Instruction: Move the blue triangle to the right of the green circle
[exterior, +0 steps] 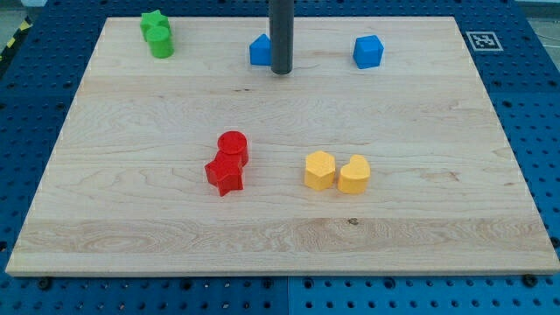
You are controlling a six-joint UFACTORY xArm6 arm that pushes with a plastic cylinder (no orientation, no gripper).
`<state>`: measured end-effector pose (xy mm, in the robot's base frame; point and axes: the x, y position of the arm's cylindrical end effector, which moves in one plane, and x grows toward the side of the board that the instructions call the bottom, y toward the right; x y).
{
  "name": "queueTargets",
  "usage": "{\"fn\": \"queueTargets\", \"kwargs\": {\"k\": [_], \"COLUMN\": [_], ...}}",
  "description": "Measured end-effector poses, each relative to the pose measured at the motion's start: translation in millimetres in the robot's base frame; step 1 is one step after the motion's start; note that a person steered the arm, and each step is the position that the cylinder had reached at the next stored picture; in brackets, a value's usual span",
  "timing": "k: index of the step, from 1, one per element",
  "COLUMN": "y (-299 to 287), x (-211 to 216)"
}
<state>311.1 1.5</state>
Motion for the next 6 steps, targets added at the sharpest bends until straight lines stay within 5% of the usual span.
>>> {"fn": "queueTargets", "kwargs": {"k": [2, 4, 5, 6], "y": [-79.4, 9.4, 3.9, -51.3], "x": [-26.9, -13.7, -53.5, -48.5]}}
